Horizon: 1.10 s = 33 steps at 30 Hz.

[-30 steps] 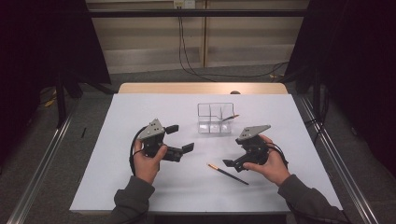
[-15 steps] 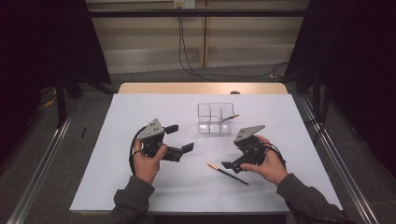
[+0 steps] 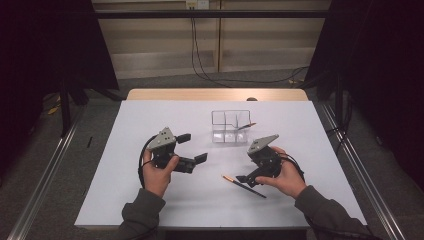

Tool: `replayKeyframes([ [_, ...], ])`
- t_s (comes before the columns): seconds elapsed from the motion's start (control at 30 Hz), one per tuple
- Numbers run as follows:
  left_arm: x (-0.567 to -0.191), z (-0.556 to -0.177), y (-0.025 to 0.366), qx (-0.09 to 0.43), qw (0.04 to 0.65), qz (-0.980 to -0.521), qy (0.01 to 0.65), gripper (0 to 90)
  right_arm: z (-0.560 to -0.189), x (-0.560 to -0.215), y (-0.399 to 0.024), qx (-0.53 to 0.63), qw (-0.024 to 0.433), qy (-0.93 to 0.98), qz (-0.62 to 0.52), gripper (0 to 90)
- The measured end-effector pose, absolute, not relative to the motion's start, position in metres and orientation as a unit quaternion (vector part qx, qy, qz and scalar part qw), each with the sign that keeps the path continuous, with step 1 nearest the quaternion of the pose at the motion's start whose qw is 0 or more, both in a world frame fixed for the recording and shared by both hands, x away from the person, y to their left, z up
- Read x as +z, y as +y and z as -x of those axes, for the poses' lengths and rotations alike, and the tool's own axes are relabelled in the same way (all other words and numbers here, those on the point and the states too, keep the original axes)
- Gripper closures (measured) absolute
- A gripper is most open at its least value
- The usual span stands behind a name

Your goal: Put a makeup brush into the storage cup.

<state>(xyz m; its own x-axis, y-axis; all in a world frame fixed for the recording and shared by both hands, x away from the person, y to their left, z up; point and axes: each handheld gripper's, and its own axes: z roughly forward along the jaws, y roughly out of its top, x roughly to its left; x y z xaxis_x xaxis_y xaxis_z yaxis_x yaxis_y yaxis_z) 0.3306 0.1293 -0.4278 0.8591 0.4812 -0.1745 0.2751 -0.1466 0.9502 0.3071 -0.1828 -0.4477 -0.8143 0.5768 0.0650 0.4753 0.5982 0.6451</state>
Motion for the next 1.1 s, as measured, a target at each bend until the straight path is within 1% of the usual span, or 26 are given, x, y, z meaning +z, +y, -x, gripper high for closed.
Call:
replayKeyframes([
  [0.17,-0.4271,-0.3305,0.1296,0.086,0.603,-0.752,0.251,3.2,-0.3070,-0.4466,-0.1803,0.323,0.079,0.897,-0.291,6.7],
  [0.27,-0.4268,-0.3307,0.1297,0.086,0.603,-0.753,0.249,3.2,-0.3067,-0.4464,-0.1788,0.323,0.073,0.900,-0.284,8.5],
  [0.6,-0.4269,-0.3309,0.1300,0.085,0.603,-0.753,0.249,3.2,-0.3065,-0.4472,-0.1738,0.317,0.067,0.906,-0.272,17.4],
  [0.77,-0.4271,-0.3307,0.1292,0.086,0.603,-0.753,0.247,3.2,-0.3062,-0.4464,-0.1738,0.312,0.074,0.910,-0.263,23.7],
  [0.83,-0.4275,-0.3308,0.1285,0.083,0.606,-0.753,0.244,3.2,-0.3063,-0.4462,-0.1734,0.320,0.069,0.908,-0.261,26.1],
  [1.03,-0.4273,-0.3311,0.1293,0.086,0.603,-0.754,0.246,3.2,-0.3069,-0.4441,-0.1730,0.321,0.068,0.909,-0.257,29.6],
  [1.1,-0.4274,-0.3307,0.1292,0.087,0.601,-0.755,0.249,3.2,-0.3063,-0.4431,-0.1726,0.319,0.072,0.908,-0.263,33.7],
])
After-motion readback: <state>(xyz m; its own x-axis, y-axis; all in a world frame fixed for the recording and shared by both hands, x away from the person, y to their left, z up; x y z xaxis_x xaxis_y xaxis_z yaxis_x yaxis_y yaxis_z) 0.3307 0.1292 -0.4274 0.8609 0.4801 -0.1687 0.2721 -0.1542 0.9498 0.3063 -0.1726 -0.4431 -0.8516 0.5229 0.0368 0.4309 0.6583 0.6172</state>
